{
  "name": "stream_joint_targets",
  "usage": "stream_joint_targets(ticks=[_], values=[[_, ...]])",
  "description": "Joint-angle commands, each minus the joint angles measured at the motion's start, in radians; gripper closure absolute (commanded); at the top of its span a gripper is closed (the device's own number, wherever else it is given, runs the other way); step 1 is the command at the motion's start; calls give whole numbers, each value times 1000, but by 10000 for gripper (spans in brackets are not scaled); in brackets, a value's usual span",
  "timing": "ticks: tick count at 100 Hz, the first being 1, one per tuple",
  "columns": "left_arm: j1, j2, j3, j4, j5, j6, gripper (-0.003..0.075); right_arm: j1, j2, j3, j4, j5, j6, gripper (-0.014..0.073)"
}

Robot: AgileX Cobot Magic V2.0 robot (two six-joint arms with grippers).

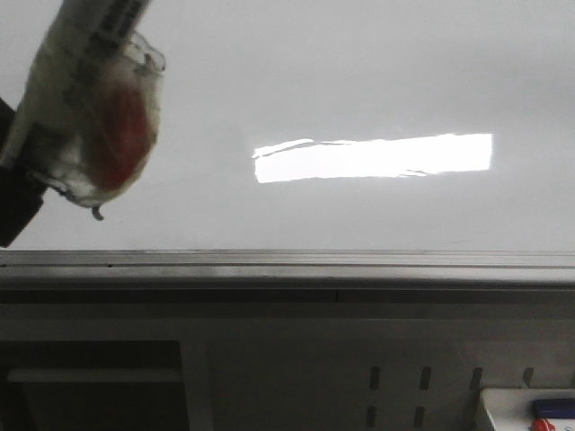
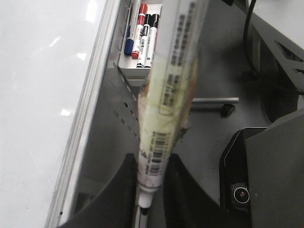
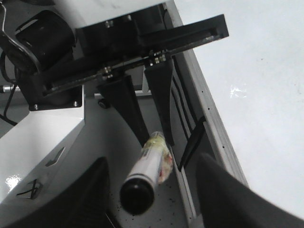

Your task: Write number 4 on whiteboard

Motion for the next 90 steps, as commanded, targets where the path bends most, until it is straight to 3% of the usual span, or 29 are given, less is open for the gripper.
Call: stream_joint_targets(ticks=[1,49,76,90], values=[[-8,-10,-34,-39,-38,0,741,1,18,-48,70,-69,-11,228],[-8,-10,-34,-40,-38,0,741,1,143,-55,91,-85,-11,238],[-8,-10,-34,-42,-38,0,741,1,143,-55,110,-87,-11,511],[-8,-10,-34,-42,-38,0,741,1,143,-55,112,-85,-11,557]])
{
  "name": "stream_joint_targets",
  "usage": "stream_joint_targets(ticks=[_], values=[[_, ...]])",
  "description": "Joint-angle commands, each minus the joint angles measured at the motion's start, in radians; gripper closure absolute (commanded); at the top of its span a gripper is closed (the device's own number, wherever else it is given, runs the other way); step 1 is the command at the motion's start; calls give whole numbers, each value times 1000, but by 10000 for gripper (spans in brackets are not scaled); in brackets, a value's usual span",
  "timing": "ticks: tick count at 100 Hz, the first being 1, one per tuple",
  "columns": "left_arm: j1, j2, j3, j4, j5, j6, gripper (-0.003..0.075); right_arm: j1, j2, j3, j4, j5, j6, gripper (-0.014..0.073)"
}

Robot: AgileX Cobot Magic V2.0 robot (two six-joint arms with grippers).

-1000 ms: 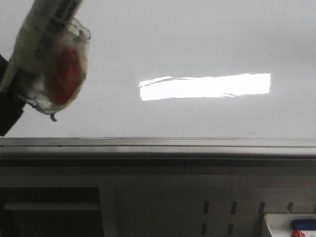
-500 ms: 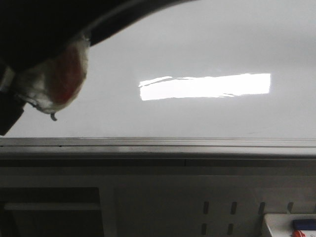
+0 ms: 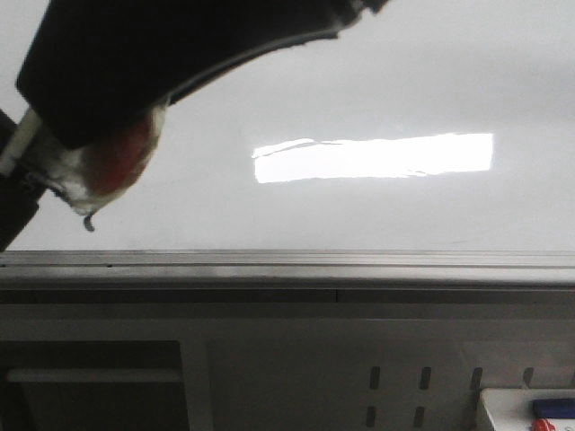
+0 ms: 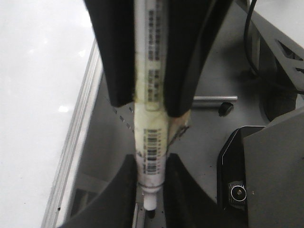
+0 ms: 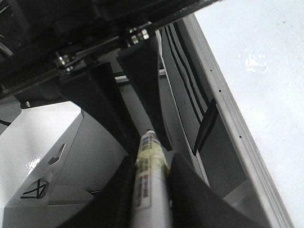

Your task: Write number 4 on whiteboard

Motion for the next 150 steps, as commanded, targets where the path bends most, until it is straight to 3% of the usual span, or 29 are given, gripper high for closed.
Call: stream_joint_targets(ticks=[1,25,37,44,59,69,111,141,150], values=[[-8,-10,-34,-47,-43,11,741,1,-16,-36,44,-44,0,557],[-8,-10,-34,-72,-45,11,740,1,-16,-36,44,-42,0,564],[-8,-10,-34,-90,-51,9,710,1,-16,-36,44,-42,0,667],[-8,-10,-34,-90,-51,7,620,1,-16,-36,44,-42,0,664],[-8,-17,-34,-102,-59,3,314,1,-16,-36,44,-42,0,659],[-8,-38,-34,-124,-82,3,224,-2,-16,-36,44,-42,0,657],[7,-121,-34,-123,-112,-34,227,-79,-48,-34,38,-27,0,656],[151,-121,-34,-73,-112,-189,230,-205,-210,97,36,-20,0,656],[196,-121,-30,-127,-120,-206,278,-251,-270,141,36,-36,0,656]])
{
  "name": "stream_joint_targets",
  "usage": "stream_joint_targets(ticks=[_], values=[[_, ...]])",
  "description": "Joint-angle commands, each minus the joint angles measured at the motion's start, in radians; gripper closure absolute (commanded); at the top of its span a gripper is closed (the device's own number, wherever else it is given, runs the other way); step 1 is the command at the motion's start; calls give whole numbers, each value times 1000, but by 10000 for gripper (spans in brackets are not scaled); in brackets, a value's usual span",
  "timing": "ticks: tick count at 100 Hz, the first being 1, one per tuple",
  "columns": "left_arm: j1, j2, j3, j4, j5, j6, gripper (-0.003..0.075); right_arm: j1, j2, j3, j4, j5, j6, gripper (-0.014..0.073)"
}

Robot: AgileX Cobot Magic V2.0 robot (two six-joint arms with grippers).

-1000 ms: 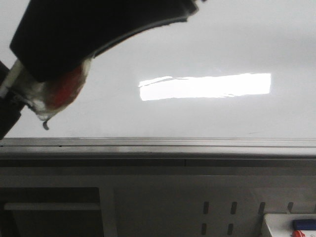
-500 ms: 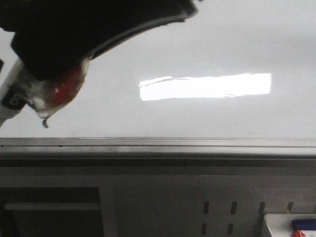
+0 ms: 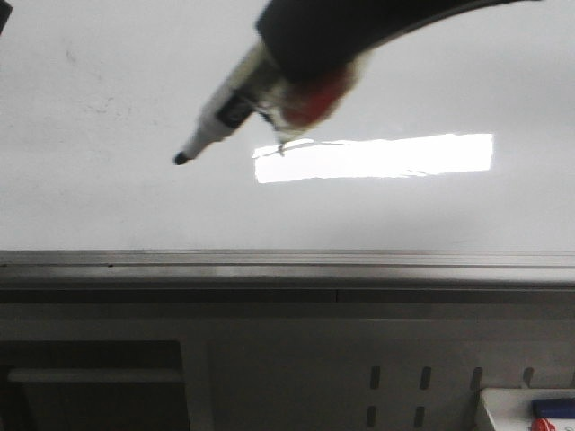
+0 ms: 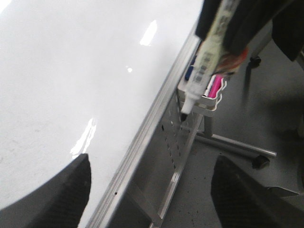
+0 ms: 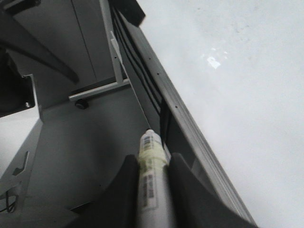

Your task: Write number 4 on whiteboard

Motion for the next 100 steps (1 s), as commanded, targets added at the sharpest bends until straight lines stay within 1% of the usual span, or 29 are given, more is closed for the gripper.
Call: stream_joint_targets(ticks=[1,12,19,29,36,44,57,70,87,100], values=[[37,-5,-30,-87,-52,-32,284,-45,-70,13,18,-55,-5,656],[79,-7,-23,-168,-67,-40,394,-93,-125,51,18,-71,-5,656],[97,-26,0,-225,-128,-42,454,-118,-146,64,18,-73,-5,657],[113,-89,67,-303,-268,-42,490,-132,-151,74,16,-73,-5,657],[116,-141,115,-357,-327,-42,517,-132,-151,74,14,-85,-5,657],[116,-195,155,-389,-328,-42,580,-132,-144,74,12,-126,-5,657],[116,-271,206,-398,-305,-42,743,-132,-120,74,12,-266,-5,658],[116,-314,225,-418,-303,-42,741,-132,-78,74,12,-370,-5,658],[116,-324,226,-429,-301,-42,741,-130,-18,72,-37,-421,-5,658],[116,-324,226,-429,-301,-42,741,-129,7,68,-39,-425,-5,658]])
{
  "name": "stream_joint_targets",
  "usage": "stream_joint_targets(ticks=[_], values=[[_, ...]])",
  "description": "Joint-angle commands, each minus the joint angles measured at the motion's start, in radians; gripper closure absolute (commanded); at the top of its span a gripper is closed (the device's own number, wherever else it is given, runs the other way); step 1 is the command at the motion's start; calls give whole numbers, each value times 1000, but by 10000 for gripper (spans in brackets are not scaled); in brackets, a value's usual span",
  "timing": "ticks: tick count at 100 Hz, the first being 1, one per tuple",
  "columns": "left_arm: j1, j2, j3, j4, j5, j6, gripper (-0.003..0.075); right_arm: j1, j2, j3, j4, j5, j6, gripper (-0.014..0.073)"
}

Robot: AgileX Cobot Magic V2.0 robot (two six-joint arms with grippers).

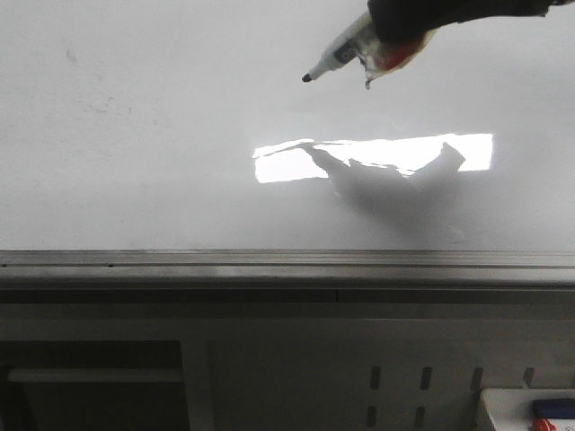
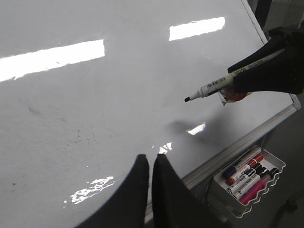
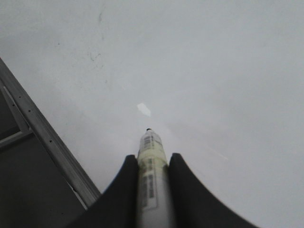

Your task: Write number 4 on whiteboard

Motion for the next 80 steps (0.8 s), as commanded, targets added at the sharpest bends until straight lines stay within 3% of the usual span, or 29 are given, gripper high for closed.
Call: stream_joint_targets(ticks=[1,80], values=[[1,3,-26,-41,-21,-10,741,-3,0,-30,-10,-76,-5,658],[1,3,-26,-82,6,-10,741,-5,194,-93,-29,-144,-5,658]])
